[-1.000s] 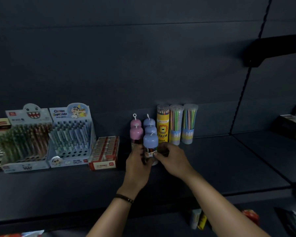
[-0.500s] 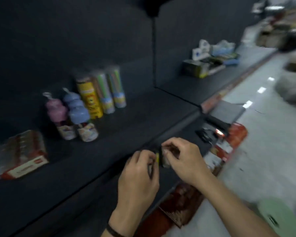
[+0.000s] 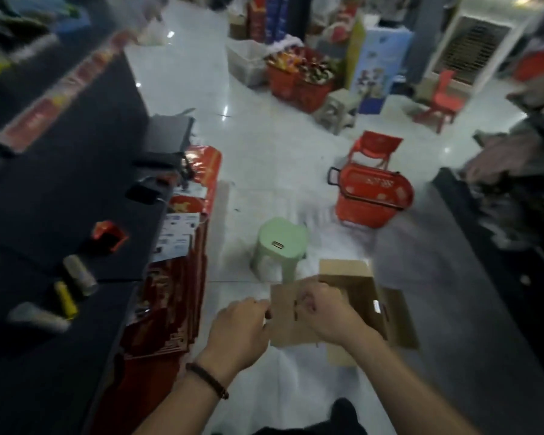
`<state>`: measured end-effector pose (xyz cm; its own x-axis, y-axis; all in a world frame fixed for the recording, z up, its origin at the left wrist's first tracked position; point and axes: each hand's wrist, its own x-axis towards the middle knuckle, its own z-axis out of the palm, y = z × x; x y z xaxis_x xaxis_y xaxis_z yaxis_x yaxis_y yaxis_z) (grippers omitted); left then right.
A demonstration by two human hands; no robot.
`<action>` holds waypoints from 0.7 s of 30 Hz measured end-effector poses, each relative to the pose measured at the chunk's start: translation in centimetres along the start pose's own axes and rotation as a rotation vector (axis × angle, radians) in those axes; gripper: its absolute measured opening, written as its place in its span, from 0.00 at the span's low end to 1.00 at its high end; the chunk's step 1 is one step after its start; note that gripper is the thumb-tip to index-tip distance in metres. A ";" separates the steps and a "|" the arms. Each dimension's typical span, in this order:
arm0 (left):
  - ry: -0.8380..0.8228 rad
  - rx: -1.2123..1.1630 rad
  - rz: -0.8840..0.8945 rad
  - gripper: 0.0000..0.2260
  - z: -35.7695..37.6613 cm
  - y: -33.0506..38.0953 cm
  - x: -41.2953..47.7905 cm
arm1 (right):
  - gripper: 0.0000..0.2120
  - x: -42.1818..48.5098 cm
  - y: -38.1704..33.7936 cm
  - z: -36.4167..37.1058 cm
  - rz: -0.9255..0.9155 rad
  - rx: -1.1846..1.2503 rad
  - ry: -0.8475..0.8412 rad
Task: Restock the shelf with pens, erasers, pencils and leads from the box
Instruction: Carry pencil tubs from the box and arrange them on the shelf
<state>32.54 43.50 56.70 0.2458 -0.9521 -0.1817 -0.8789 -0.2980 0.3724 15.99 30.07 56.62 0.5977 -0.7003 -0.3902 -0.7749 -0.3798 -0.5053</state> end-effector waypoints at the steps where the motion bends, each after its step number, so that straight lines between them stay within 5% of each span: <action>1: -0.045 0.003 0.018 0.07 1.3 1.8 1.4 | 0.08 -0.5 3.2 -0.6 0.052 0.022 -0.010; 11: -0.332 -0.040 -0.068 0.10 15.9 14.7 13.9 | 0.14 0.7 31.9 -3.5 0.428 0.181 -0.115; 21: -0.499 -0.115 -0.161 0.08 34.4 13.0 28.5 | 0.15 15.0 46.8 4.9 0.573 0.193 -0.252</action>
<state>14.10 14.80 25.02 0.1252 -0.7540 -0.6448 -0.7890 -0.4697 0.3960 -10.34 4.77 23.30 0.1491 -0.5873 -0.7955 -0.9483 0.1429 -0.2833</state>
